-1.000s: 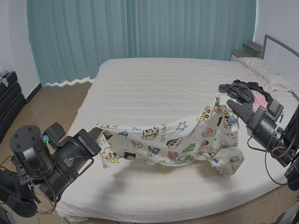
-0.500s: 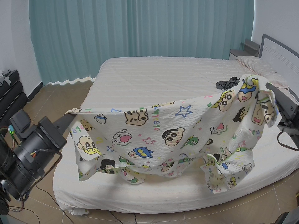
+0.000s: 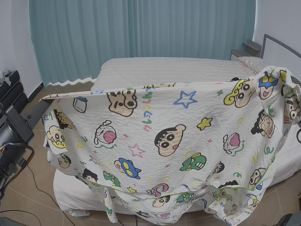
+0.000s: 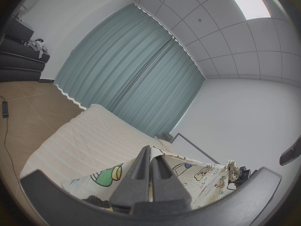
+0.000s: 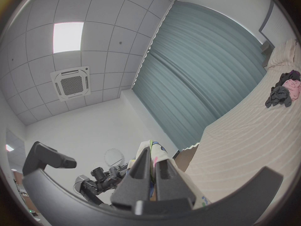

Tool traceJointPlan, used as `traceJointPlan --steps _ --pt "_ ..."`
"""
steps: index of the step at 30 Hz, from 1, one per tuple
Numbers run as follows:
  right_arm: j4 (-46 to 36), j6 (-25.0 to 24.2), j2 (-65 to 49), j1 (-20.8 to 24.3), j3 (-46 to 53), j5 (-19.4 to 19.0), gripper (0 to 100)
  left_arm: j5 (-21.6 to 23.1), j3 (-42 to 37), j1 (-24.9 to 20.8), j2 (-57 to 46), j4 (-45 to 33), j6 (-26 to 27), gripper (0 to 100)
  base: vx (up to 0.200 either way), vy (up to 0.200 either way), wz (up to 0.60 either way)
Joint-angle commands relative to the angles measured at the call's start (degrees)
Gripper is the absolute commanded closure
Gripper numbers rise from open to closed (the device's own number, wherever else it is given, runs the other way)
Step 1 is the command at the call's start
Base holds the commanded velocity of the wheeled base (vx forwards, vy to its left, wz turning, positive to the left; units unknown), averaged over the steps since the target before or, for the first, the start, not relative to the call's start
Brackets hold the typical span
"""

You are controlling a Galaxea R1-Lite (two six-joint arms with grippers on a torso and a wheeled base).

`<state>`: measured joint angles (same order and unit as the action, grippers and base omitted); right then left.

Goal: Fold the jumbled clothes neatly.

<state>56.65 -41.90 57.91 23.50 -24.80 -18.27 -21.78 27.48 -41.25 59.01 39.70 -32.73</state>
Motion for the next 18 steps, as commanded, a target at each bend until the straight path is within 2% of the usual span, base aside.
traceJointPlan --steps 1,6,10,18 --pt "0.0 0.1 8.7 -4.2 -3.1 -0.1 100 0.3 2.4 2.4 5.8 -1.3 -0.2 100 0.0 0.0 0.0" --pt "0.1 1.5 15.6 -5.3 -5.0 0.2 100 0.8 5.2 6.5 14.6 -1.1 -1.5 100 0.0 0.0 0.0" --pt "1.4 3.1 20.5 -7.0 -6.3 0.2 100 3.6 9.1 9.7 20.1 -1.1 -3.0 100 0.0 0.0 0.0" --pt "9.0 3.2 31.5 -9.7 -10.3 0.4 100 7.0 16.3 14.4 30.5 -1.1 -3.0 100 0.2 0.0 0.0"
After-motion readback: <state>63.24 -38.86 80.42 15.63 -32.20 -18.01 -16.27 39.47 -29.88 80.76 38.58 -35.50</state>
